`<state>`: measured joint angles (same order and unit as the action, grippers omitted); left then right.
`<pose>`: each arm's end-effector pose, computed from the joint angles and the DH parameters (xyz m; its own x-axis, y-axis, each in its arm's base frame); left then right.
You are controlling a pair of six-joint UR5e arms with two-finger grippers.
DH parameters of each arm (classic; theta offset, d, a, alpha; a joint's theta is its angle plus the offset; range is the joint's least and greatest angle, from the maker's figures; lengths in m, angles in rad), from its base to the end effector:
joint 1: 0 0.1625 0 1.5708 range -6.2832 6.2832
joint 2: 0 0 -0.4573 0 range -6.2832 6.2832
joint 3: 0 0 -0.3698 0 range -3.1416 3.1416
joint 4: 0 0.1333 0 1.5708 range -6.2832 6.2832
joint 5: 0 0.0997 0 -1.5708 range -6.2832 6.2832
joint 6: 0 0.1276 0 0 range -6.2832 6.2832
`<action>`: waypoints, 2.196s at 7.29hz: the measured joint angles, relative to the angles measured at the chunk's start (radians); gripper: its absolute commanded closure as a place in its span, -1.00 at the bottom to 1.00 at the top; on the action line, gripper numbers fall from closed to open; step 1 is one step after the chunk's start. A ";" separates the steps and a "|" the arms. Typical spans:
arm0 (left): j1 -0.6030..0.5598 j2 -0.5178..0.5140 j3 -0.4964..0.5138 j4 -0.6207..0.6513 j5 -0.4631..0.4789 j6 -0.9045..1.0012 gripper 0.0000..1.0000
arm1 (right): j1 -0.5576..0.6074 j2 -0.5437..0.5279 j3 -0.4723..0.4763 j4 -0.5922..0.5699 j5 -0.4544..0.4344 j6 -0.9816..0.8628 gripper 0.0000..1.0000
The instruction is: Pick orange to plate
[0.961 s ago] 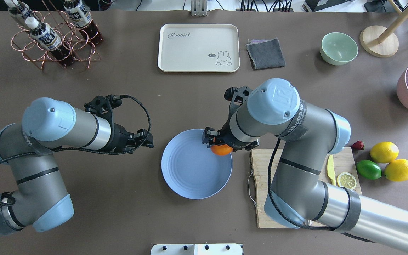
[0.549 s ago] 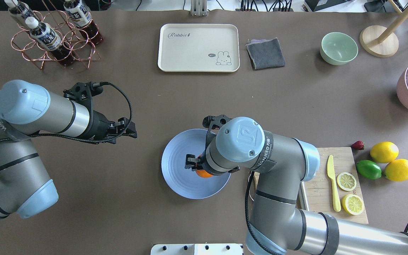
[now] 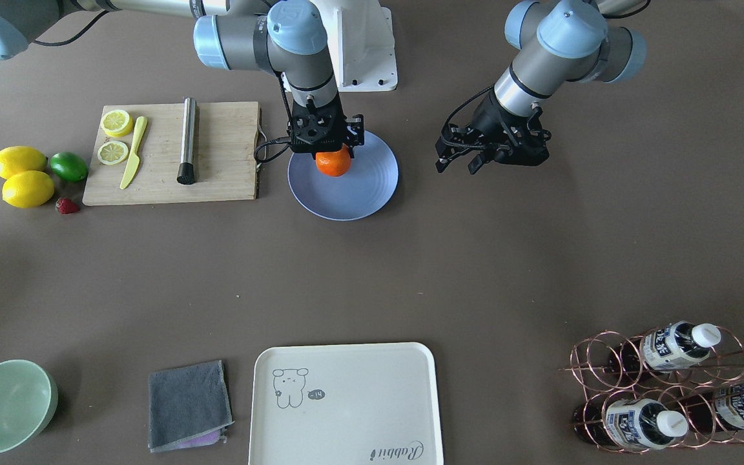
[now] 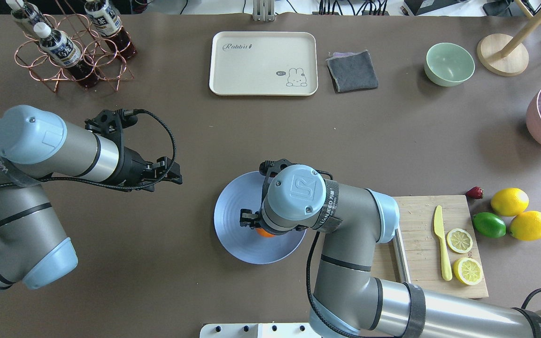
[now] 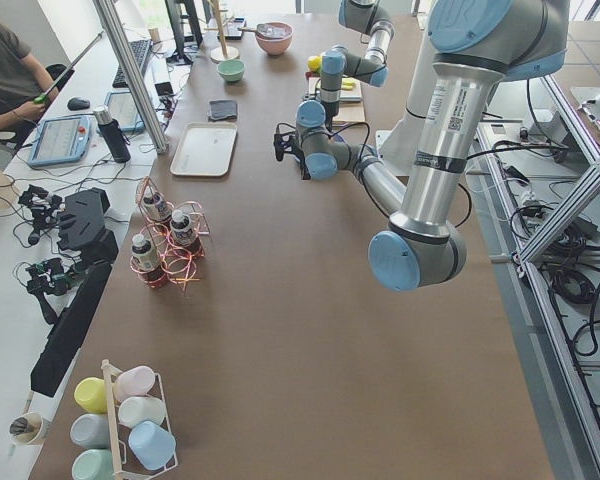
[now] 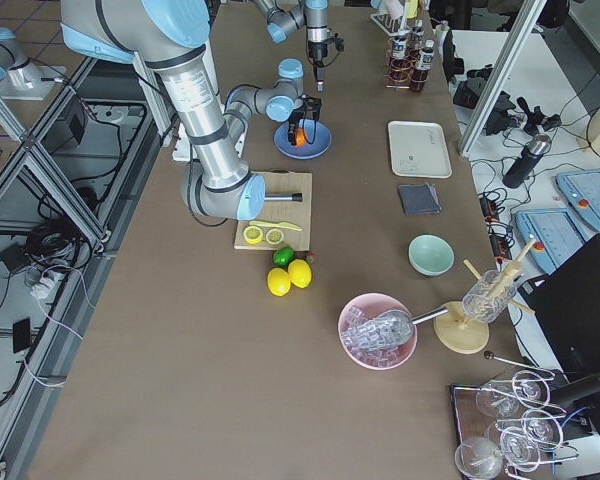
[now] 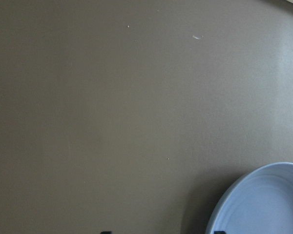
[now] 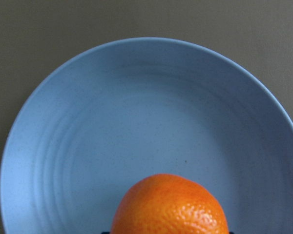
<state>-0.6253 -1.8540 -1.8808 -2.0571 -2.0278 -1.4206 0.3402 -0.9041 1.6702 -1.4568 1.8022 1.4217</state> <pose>0.4271 -0.4033 0.3610 0.4096 -0.1301 -0.9029 0.1502 0.9859 -0.0739 -0.6332 -0.3345 0.2678 0.6174 0.0652 0.7839 -0.0672 0.9973 -0.0300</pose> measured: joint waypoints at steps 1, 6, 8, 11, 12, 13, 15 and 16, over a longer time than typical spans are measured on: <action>0.001 0.000 -0.002 0.000 0.000 0.000 -0.52 | -0.002 0.004 -0.015 0.001 -0.001 0.000 1.00; -0.002 0.003 -0.007 0.000 0.000 -0.001 -0.52 | -0.016 0.011 -0.032 0.019 -0.027 0.000 -1.00; -0.033 0.005 -0.009 0.010 -0.027 0.056 -0.52 | 0.014 -0.024 0.034 0.027 -0.011 -0.004 -1.00; -0.255 0.132 -0.023 0.110 -0.174 0.416 -0.52 | 0.279 -0.158 0.214 -0.093 0.209 -0.148 -1.00; -0.355 0.209 -0.021 0.120 -0.244 0.582 -0.94 | 0.397 -0.247 0.276 -0.125 0.282 -0.275 -1.00; -0.460 0.286 -0.001 0.124 -0.293 0.757 -0.94 | 0.515 -0.351 0.314 -0.139 0.349 -0.432 -1.00; -0.658 0.395 0.092 0.128 -0.326 1.080 -0.94 | 0.736 -0.563 0.322 -0.145 0.442 -0.846 -1.00; -0.746 0.414 0.157 0.129 -0.332 1.218 -0.94 | 0.840 -0.646 0.290 -0.146 0.457 -1.065 -1.00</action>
<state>-1.3712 -1.4398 -1.7243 -1.9285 -2.3593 -0.2024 1.1807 -1.5500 1.9605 -1.6027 2.2590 0.3566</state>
